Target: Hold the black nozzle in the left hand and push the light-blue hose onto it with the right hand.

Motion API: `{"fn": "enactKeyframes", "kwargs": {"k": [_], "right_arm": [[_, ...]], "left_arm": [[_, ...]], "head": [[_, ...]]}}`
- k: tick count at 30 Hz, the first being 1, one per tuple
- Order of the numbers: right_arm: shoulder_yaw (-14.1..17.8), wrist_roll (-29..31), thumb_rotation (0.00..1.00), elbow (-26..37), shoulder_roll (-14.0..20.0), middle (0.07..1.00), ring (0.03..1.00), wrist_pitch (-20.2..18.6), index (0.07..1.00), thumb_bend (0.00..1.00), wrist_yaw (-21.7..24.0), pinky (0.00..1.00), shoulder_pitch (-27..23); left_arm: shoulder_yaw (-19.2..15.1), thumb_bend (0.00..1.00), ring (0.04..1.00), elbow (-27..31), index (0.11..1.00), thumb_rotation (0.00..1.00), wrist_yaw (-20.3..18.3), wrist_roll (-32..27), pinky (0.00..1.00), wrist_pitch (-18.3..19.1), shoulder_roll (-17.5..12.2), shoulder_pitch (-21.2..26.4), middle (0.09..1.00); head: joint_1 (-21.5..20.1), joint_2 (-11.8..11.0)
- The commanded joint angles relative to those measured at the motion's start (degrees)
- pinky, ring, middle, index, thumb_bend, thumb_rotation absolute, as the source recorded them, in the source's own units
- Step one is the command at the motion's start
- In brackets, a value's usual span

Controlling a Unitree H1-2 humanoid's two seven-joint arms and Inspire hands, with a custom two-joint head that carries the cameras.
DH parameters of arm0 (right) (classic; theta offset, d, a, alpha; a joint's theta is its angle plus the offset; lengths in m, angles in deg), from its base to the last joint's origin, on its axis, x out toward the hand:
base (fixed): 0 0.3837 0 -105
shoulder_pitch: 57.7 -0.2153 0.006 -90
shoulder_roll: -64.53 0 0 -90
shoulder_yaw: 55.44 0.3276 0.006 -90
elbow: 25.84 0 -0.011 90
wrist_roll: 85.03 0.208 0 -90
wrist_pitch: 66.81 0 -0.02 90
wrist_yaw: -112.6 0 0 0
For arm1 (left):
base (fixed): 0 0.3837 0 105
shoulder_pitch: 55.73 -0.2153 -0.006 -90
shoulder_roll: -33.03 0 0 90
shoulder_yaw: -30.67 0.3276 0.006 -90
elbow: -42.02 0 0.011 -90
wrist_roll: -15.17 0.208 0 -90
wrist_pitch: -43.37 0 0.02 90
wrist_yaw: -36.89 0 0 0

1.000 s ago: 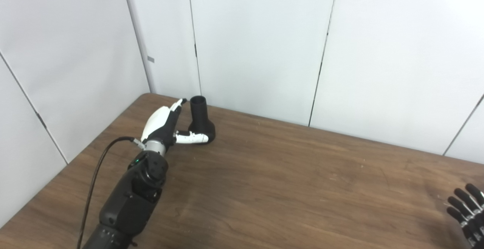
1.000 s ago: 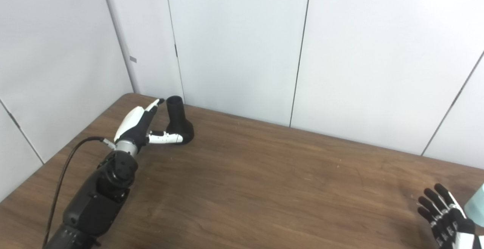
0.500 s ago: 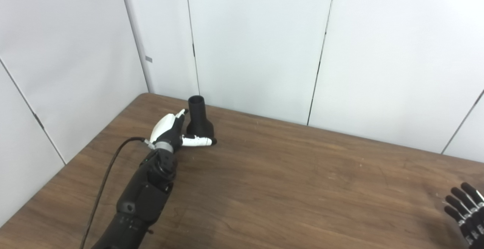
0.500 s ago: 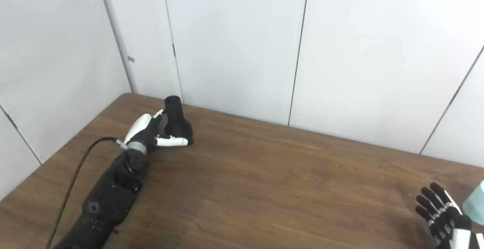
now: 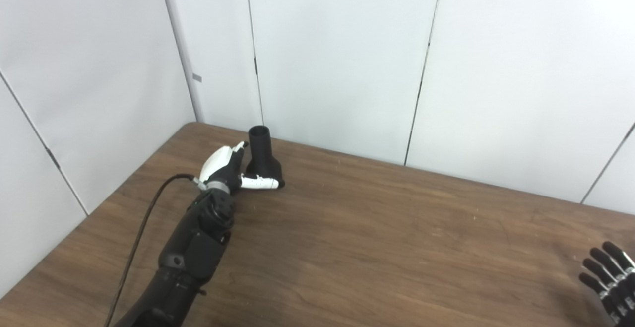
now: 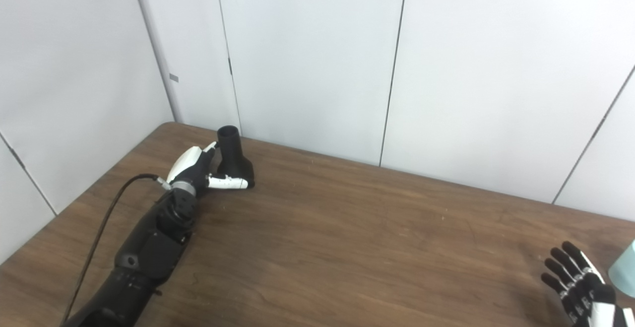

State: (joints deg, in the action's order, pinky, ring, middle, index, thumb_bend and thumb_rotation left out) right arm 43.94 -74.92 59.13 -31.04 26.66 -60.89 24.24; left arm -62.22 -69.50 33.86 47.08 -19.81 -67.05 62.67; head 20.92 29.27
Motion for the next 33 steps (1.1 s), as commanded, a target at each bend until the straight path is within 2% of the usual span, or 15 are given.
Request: {"fn": "enactKeyframes", "kwargs": {"k": [1, 3, 7, 11, 15, 22, 28, 33], "right_arm": [[-0.11, 0.09, 1.00, 0.52, -0.14, 0.864, 0.855, 1.14, 0.884, 0.60, -0.35, 0.81, -0.56], [-0.04, 0.19, 1.00, 0.54, 0.02, 0.865, 0.855, 1.00, 0.885, 0.60, -0.22, 0.81, -0.52], [-0.05, 0.48, 1.00, 1.08, 0.26, 0.864, 0.862, 0.48, 0.964, 0.61, 0.11, 0.80, -0.36], [-0.07, 0.67, 1.00, 0.98, 0.35, 0.871, 0.877, 0.15, 0.998, 0.61, 0.39, 0.82, -0.47], [-0.40, 0.58, 1.00, 1.53, 0.10, 0.872, 0.884, -0.40, 0.996, 0.62, 0.43, 0.82, -0.38], [-0.38, 0.54, 1.00, 2.08, 0.26, 0.830, 0.882, -1.41, 0.954, 0.61, 0.21, 0.83, -0.32], [-0.48, -0.58, 1.00, 1.70, 0.20, 0.815, 0.884, -0.92, 0.948, 0.61, -0.29, 0.83, -0.34], [-0.35, -0.87, 1.00, 2.00, 0.01, 0.799, 0.887, -0.72, 0.942, 0.61, -0.55, 0.84, -0.27]], "left_arm": [[0.10, 1.00, 1.000, -0.23, 0.937, 0.39, -0.08, 1.29, 1.00, 0.07, -1.51, 2.76, 0.972], [0.30, 1.00, 1.000, -0.52, 0.932, 0.39, -0.23, 1.81, 1.00, 0.08, -1.50, 3.03, 0.965], [0.41, 1.00, 1.000, -0.49, 0.912, 0.37, -0.63, 2.98, 1.00, 0.08, -1.26, 3.23, 0.960], [1.38, 1.00, 1.000, 0.02, 0.903, 0.36, -0.75, 4.03, 1.00, 0.07, -1.23, 2.80, 0.971], [2.97, 1.00, 1.000, -0.27, 0.898, 0.36, -0.99, 5.03, 1.00, 0.08, -1.67, 2.45, 0.976], [4.55, 1.00, 1.000, -0.50, 0.822, 0.34, -1.64, 5.44, 1.00, 0.08, -2.48, 2.08, 0.976], [4.63, 0.97, 1.000, -0.38, 0.816, 0.30, -2.24, 5.18, 1.00, 0.08, -2.57, 2.06, 0.942], [5.02, 0.94, 0.997, -0.27, 0.806, 0.24, -1.70, 5.09, 1.00, 0.06, -2.79, 1.85, 0.877]], "head": [[0.05, 0.05], [0.14, 0.26], [0.16, 0.39], [0.18, 0.70], [0.29, 1.03], [0.36, 1.30], [0.44, 1.50], [0.38, 1.65]]}}
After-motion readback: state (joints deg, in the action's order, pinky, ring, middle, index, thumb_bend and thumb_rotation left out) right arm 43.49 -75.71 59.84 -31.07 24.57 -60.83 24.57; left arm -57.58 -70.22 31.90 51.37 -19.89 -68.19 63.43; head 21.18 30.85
